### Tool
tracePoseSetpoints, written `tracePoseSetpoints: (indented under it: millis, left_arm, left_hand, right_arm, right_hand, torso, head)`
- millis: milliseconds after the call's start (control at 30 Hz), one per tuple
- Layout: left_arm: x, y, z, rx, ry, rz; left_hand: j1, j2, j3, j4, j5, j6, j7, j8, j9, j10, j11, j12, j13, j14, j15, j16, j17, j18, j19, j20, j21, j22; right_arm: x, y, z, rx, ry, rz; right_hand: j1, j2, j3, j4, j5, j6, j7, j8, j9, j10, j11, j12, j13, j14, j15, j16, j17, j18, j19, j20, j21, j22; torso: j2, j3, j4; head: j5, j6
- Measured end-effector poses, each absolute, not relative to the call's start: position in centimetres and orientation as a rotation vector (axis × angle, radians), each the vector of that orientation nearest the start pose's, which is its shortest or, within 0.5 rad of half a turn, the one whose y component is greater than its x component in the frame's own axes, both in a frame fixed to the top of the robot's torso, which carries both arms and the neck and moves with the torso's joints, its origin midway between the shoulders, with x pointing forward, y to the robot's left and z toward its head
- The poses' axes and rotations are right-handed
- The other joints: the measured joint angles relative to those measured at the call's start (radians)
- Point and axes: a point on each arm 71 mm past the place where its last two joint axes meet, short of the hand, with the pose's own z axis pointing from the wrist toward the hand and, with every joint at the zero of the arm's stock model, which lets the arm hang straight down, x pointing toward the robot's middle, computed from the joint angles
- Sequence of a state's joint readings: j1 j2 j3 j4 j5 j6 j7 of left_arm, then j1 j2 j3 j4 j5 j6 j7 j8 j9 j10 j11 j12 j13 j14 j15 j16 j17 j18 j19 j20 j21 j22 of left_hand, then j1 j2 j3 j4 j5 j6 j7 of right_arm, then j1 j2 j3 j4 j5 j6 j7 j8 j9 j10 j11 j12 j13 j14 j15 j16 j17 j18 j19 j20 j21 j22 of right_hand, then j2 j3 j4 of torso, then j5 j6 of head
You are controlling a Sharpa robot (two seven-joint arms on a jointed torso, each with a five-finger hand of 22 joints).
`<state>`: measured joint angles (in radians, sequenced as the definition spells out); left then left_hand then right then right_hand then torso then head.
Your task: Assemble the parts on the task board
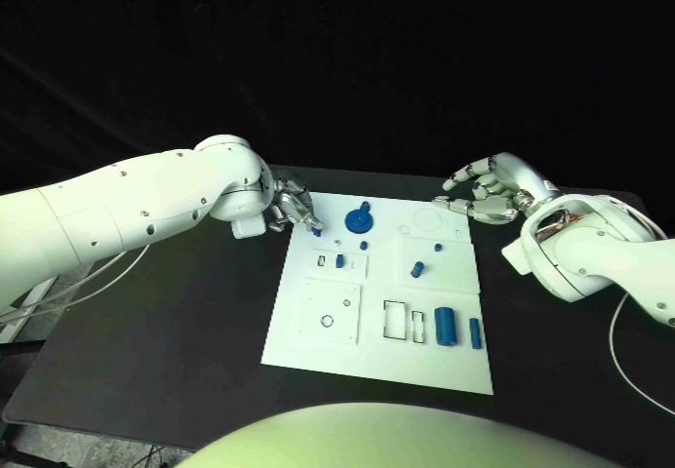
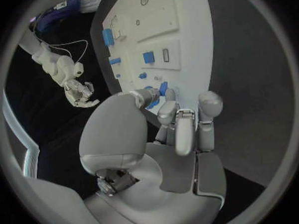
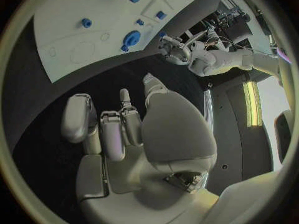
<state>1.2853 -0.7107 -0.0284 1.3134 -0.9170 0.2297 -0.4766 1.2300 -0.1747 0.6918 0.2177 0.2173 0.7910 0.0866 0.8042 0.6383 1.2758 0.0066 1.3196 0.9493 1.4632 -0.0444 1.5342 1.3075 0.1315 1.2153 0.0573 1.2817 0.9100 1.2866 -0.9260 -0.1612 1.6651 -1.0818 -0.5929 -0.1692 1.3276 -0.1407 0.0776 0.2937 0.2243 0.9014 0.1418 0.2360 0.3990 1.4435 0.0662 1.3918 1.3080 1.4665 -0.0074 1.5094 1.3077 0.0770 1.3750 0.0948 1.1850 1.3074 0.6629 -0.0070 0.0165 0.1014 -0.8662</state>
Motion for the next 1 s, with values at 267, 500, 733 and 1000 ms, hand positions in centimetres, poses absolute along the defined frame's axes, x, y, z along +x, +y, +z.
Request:
tracePoseSetpoints:
  millis: [267, 500, 733, 1000]
  left_arm:
    - [50.6, 20.4, -19.9, -0.299, 2.297, -0.588]
    - [49.7, 20.1, -20.4, -0.269, 2.259, -0.606]
    - [49.0, 19.8, -21.3, -0.231, 2.251, -0.596]
    - [48.7, 19.6, -21.4, -0.194, 2.247, -0.579]
  left_hand:
    - [-0.010, -0.008, 0.039, -0.030, 0.006, 0.007, 0.001, 0.001, -0.001, 0.013, -0.002, 0.005, 0.011, 0.004, -0.004, 0.000, 0.000, 0.000, 0.011, -0.004, 0.011, 0.017]
    - [-0.013, -0.011, 0.042, -0.028, 0.007, 0.007, 0.000, 0.001, -0.003, 0.015, -0.003, 0.005, 0.014, 0.004, -0.004, 0.000, 0.000, 0.000, 0.011, -0.004, 0.012, 0.023]
    - [-0.017, -0.015, 0.042, -0.028, 0.007, 0.010, 0.001, 0.000, -0.003, 0.015, -0.003, 0.005, 0.015, 0.004, -0.004, 0.000, 0.000, 0.000, 0.014, 0.000, 0.015, 0.025]
    - [-0.020, -0.018, 0.043, -0.026, 0.007, 0.010, 0.001, 0.004, -0.003, 0.018, -0.006, 0.009, 0.020, 0.004, -0.004, 0.000, 0.000, 0.000, 0.018, -0.004, 0.019, 0.031]
  right_arm:
    - [46.4, -21.8, -17.2, 0.305, 1.595, 0.737]
    - [46.4, -21.9, -17.2, 0.305, 1.595, 0.737]
    - [46.4, -21.9, -17.2, 0.306, 1.596, 0.735]
    - [46.4, -21.9, -17.2, 0.306, 1.596, 0.736]
  right_hand:
    - [0.000, 0.000, 0.000, 0.000, 0.000, 0.000, 0.000, 0.000, 0.000, 0.000, 0.000, 0.000, 0.000, 0.000, 0.000, 0.000, 0.000, 0.000, 0.000, 0.000, 0.000, 0.000]
    - [-0.004, 0.004, 0.000, 0.000, 0.000, 0.000, 0.000, 0.004, 0.000, 0.000, 0.000, 0.000, 0.000, 0.000, 0.000, 0.000, 0.000, 0.000, 0.000, 0.000, 0.000, 0.000]
    - [-0.005, 0.005, 0.000, 0.000, 0.000, 0.000, 0.000, 0.004, 0.000, 0.000, 0.000, 0.000, 0.000, 0.000, 0.000, 0.000, 0.000, 0.000, 0.000, 0.000, 0.000, 0.001]
    - [-0.005, 0.005, 0.000, 0.000, 0.000, 0.000, 0.000, 0.004, 0.000, 0.000, 0.000, 0.000, 0.000, 0.000, 0.000, 0.000, 0.000, 0.000, 0.000, 0.000, 0.000, 0.001]
  torso:
    - [0.000, -0.0006, -0.0003]
    - [0.002, -0.0013, -0.0003]
    - [0.003, -0.0020, -0.0012]
    - [0.003, -0.0013, -0.0014]
  head:
    - [0.004, -0.001]
    - [0.004, -0.004]
    - [0.005, -0.006]
    - [0.005, -0.007]
